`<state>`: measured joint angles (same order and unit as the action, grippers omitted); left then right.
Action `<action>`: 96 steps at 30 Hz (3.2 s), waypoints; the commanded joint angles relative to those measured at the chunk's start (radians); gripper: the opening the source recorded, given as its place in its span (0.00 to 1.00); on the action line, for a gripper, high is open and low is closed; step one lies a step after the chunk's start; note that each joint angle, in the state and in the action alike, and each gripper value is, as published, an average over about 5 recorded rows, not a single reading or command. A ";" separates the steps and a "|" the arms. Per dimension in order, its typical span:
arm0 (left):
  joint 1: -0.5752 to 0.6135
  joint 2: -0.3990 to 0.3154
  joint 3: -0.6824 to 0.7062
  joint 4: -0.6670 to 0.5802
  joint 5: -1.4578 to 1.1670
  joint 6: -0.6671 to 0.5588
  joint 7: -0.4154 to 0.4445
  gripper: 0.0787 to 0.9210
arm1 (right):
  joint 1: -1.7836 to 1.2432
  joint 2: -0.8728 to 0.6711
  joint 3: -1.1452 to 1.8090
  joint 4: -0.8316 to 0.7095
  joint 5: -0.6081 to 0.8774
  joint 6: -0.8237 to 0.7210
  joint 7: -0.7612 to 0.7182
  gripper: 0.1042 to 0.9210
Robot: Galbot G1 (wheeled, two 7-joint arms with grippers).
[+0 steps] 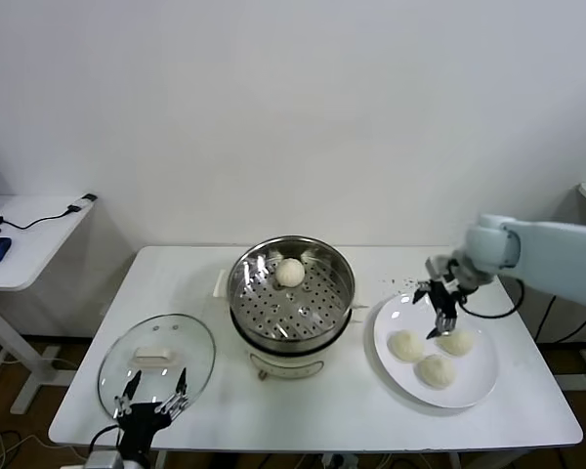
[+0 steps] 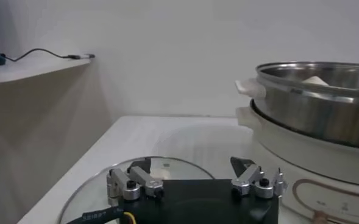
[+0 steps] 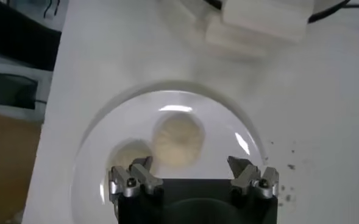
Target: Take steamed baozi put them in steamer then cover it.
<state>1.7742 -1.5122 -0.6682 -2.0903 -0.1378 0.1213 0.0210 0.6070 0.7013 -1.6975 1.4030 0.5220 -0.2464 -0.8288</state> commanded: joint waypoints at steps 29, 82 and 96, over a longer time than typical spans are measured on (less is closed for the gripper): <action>-0.001 -0.006 -0.002 0.016 0.004 -0.006 -0.004 0.88 | -0.299 0.038 0.246 -0.093 -0.085 -0.135 0.064 0.58; -0.021 0.005 0.017 0.002 -0.009 0.000 -0.002 0.88 | 0.065 0.726 0.098 -0.172 0.497 -0.302 0.227 0.52; -0.027 0.004 0.021 0.011 -0.009 0.000 -0.003 0.88 | -0.002 0.734 0.116 -0.216 0.452 -0.302 0.240 0.52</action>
<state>1.7482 -1.5077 -0.6479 -2.0815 -0.1455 0.1216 0.0185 0.6465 1.4154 -1.5921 1.2163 0.9835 -0.5416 -0.6012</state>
